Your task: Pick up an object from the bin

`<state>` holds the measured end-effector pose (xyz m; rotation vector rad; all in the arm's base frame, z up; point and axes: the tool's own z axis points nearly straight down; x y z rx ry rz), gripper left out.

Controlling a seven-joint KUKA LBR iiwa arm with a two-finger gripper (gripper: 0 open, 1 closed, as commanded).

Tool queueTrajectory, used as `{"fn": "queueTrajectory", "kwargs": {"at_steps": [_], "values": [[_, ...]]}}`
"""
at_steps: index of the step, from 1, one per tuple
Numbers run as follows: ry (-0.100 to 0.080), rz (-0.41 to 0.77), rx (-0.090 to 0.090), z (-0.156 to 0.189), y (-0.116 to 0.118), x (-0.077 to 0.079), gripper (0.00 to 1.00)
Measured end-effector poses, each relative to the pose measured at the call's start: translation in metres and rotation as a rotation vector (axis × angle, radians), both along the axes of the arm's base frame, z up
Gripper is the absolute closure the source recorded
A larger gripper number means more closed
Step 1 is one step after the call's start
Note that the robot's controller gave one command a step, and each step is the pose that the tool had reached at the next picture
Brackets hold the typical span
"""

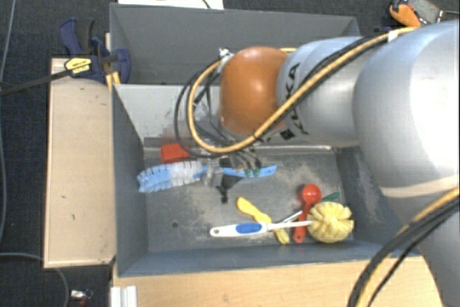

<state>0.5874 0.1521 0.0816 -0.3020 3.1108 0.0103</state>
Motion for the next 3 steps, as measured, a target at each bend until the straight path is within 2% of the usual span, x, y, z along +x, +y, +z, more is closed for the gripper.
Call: {"fn": "queueTrajectory", "kwargs": {"at_steps": [1, 2, 3], "values": [[-0.006, 0.131, 0.001, -0.007, -0.043, -0.011, 1.00], [-0.003, -0.018, -0.001, 0.002, 0.013, -0.025, 1.00], [-0.008, 0.149, -0.002, 0.130, -0.056, -0.031, 1.00]]}}
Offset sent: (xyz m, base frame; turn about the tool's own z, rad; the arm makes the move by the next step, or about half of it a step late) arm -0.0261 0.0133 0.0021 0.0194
